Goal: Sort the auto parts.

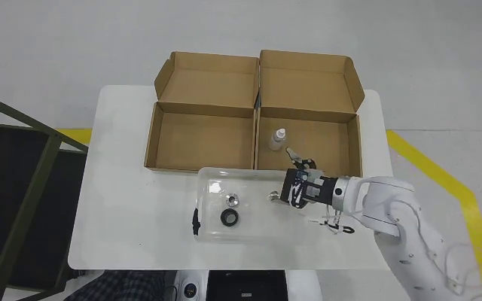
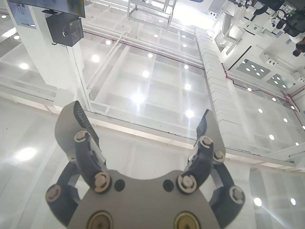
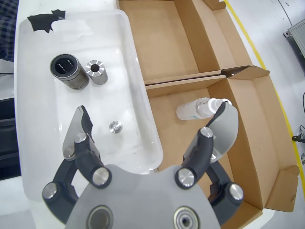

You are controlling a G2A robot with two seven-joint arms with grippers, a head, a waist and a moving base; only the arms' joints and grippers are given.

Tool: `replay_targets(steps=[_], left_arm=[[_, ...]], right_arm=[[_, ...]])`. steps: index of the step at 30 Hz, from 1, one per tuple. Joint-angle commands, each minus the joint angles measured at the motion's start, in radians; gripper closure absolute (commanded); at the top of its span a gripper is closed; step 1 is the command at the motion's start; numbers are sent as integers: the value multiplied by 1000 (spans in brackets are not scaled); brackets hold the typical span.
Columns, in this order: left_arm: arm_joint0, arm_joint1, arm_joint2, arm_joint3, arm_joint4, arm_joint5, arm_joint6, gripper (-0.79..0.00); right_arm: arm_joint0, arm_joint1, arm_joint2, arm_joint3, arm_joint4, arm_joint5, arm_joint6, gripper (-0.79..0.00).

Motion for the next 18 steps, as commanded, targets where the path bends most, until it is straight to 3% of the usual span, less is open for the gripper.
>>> replay_targets(steps=[1,18], left_arm=[[0,0,0,0,0,0,0,-785],[0,0,0,0,0,0,0,-785]], right_arm=[[-17,3,-4,-10,1,-13,7,-785],[-66,18,-84,-29,-60,-56,73,-785]])
